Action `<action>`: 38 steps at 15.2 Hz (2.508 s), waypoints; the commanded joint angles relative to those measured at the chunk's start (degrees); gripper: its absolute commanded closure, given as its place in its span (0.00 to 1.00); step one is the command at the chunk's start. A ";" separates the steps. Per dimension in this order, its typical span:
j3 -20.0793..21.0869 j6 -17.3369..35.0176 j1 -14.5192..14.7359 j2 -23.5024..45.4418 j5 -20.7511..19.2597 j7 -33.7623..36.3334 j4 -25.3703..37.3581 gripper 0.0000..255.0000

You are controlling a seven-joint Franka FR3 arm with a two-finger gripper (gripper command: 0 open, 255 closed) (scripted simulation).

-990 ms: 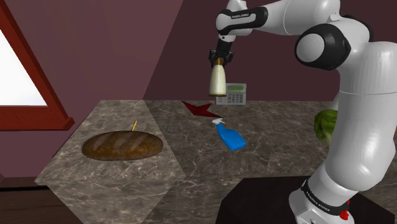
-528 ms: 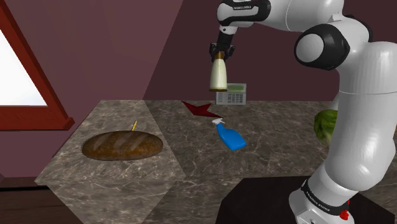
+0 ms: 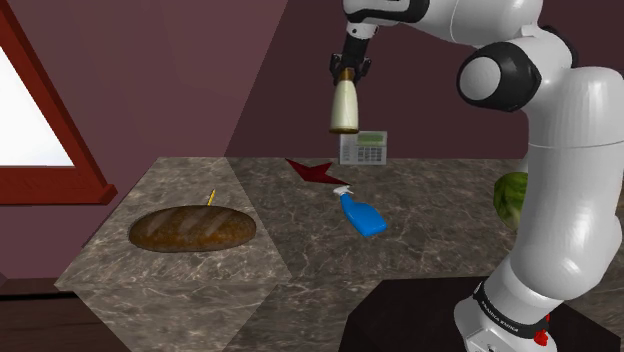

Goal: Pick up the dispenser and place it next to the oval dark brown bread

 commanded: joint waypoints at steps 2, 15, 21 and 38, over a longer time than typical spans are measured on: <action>0.12 -0.26 0.95 -1.61 -0.47 1.01 -1.25 1.00; 4.67 7.77 12.52 -19.66 -6.67 16.43 -26.50 1.00; 8.15 8.84 16.70 -24.09 -8.74 24.49 -32.02 1.00; 13.06 15.86 21.55 -26.82 -10.87 35.12 -42.09 1.00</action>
